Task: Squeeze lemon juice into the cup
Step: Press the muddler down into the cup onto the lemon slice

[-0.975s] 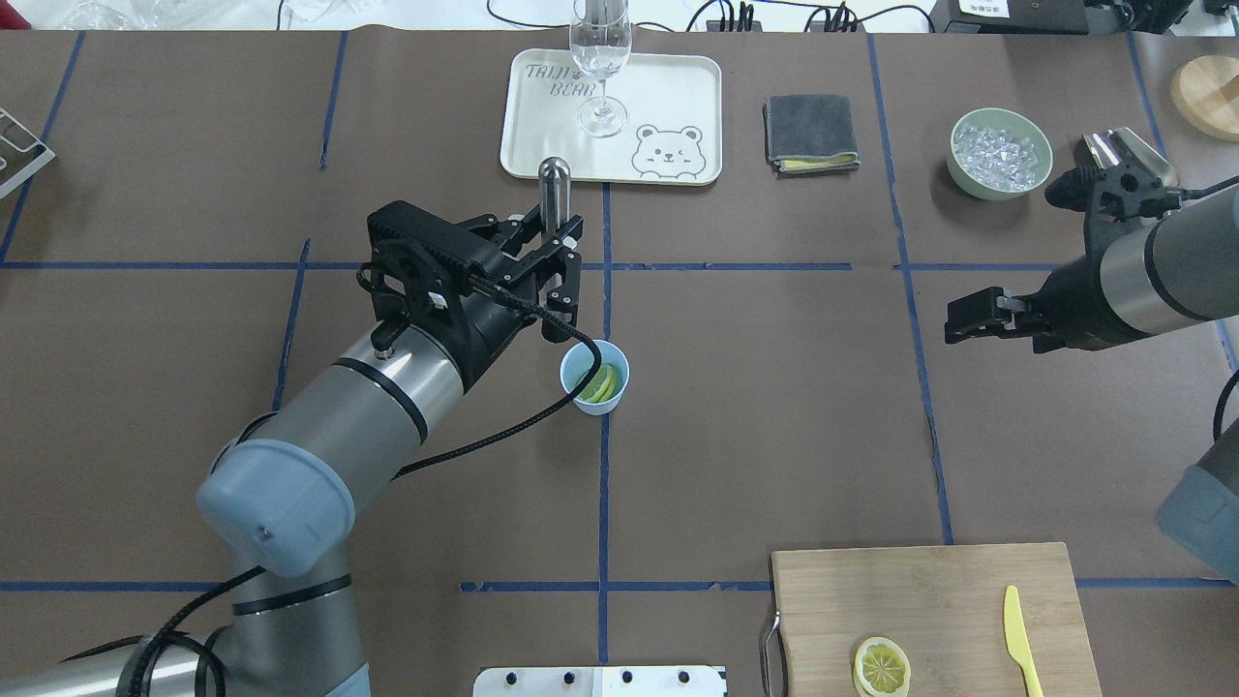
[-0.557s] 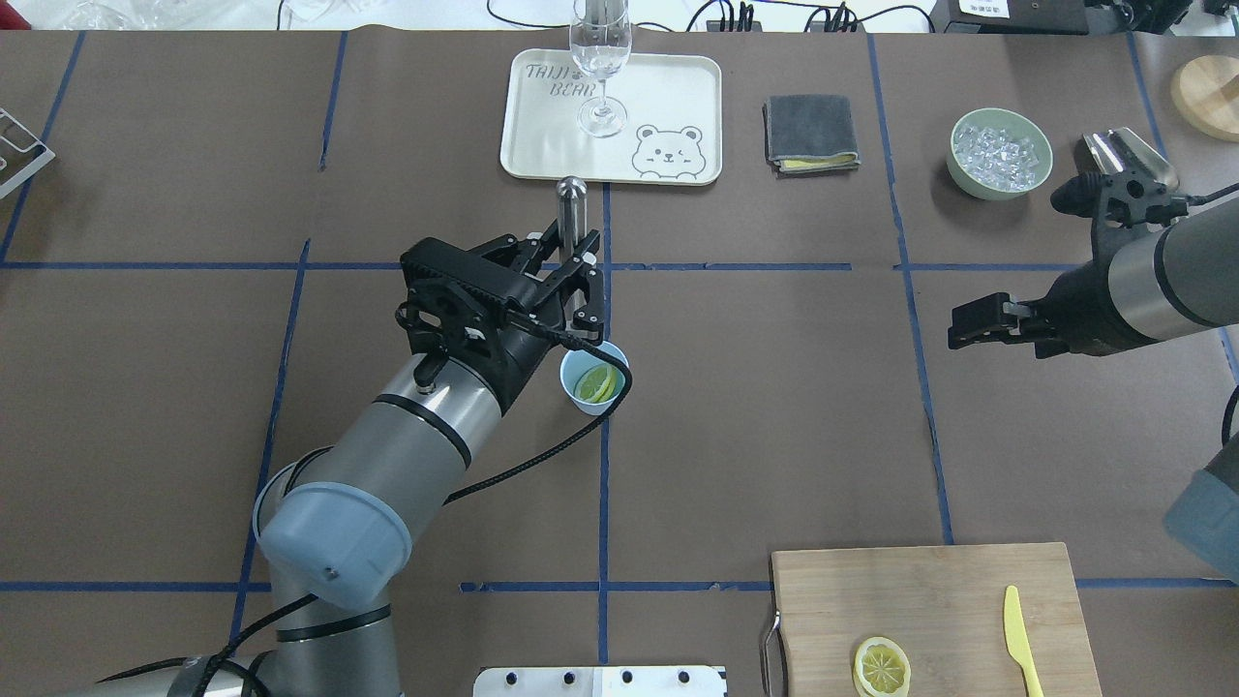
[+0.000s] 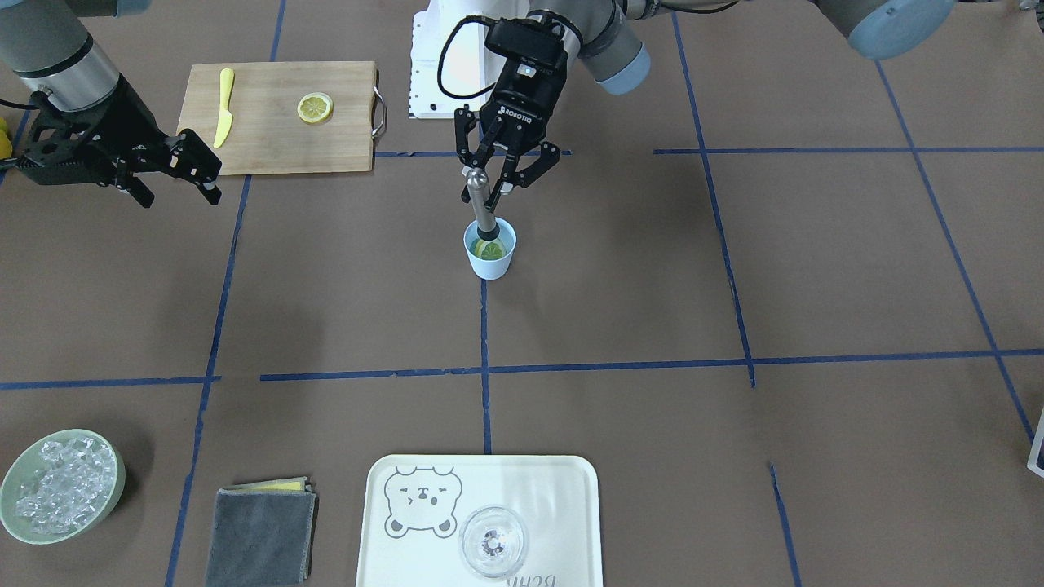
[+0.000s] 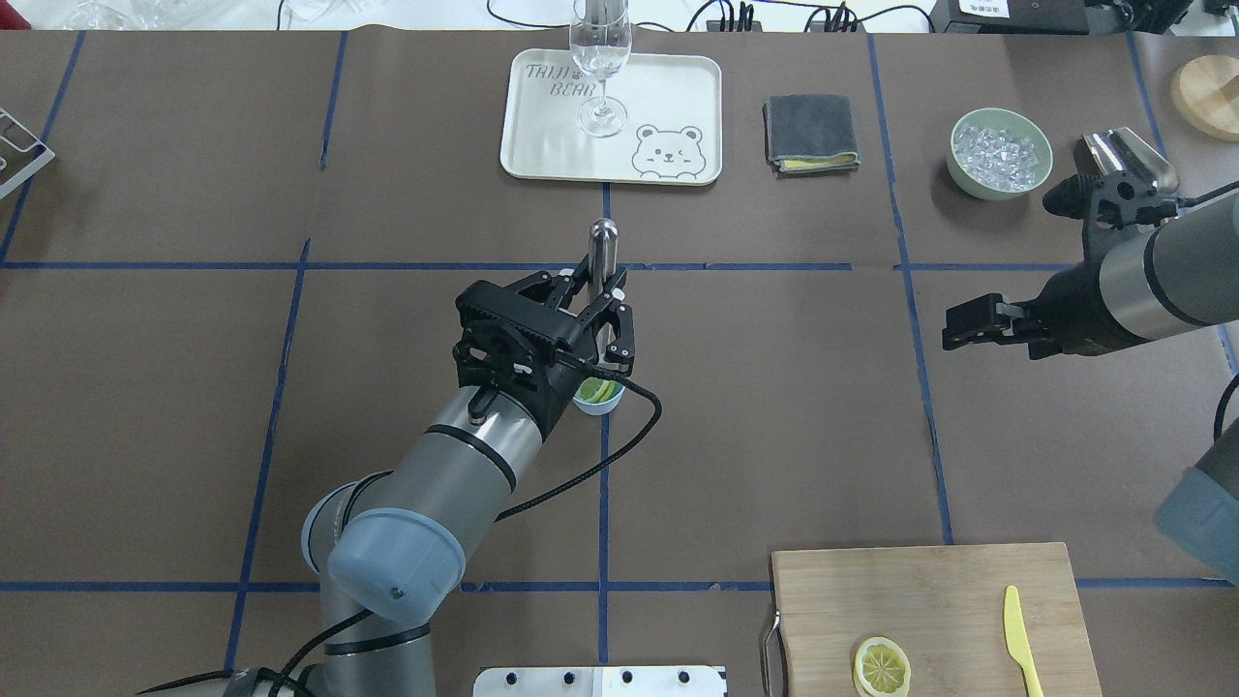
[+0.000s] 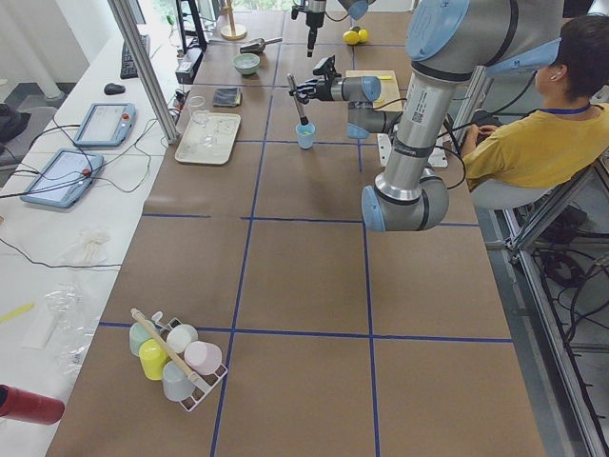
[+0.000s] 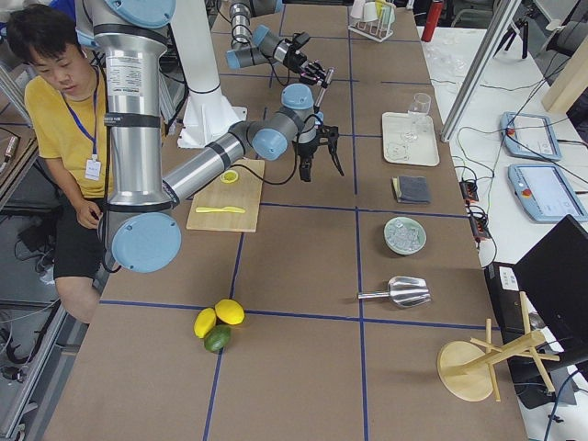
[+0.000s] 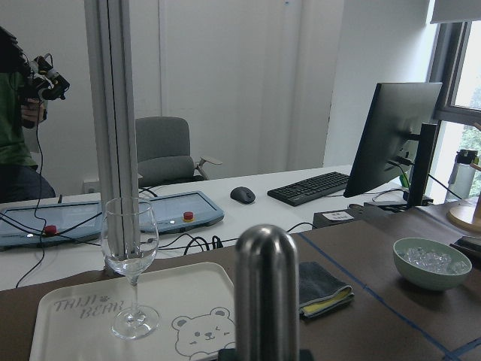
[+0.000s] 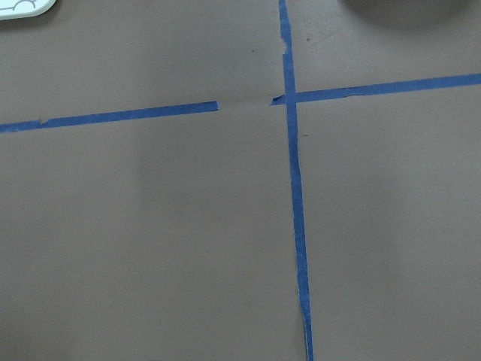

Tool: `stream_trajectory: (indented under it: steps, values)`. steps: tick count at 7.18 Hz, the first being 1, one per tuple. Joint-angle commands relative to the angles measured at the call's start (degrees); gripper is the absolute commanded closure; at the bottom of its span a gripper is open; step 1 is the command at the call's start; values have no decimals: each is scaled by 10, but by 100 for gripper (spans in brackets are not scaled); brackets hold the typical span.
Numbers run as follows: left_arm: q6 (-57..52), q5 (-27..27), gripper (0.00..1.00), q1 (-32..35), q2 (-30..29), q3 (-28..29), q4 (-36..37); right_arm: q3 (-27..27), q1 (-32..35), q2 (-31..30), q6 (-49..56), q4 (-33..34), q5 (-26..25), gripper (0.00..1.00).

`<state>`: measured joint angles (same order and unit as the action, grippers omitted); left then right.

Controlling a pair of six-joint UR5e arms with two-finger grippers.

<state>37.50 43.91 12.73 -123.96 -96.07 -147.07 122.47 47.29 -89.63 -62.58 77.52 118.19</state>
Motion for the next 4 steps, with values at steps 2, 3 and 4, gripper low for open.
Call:
stream_trajectory:
  steps: [2, 3, 4]
  values:
    - [0, -14, 100, -16, -1, 42, -36, 0, 0, 2, 1, 0, 1, 0]
    - [0, -14, 100, -16, -1, 55, -37, 1, 0, 2, 0, 0, 2, 0]
    - [0, -14, 100, -16, 0, 65, -39, 1, 0, 2, 0, 0, 2, 0]
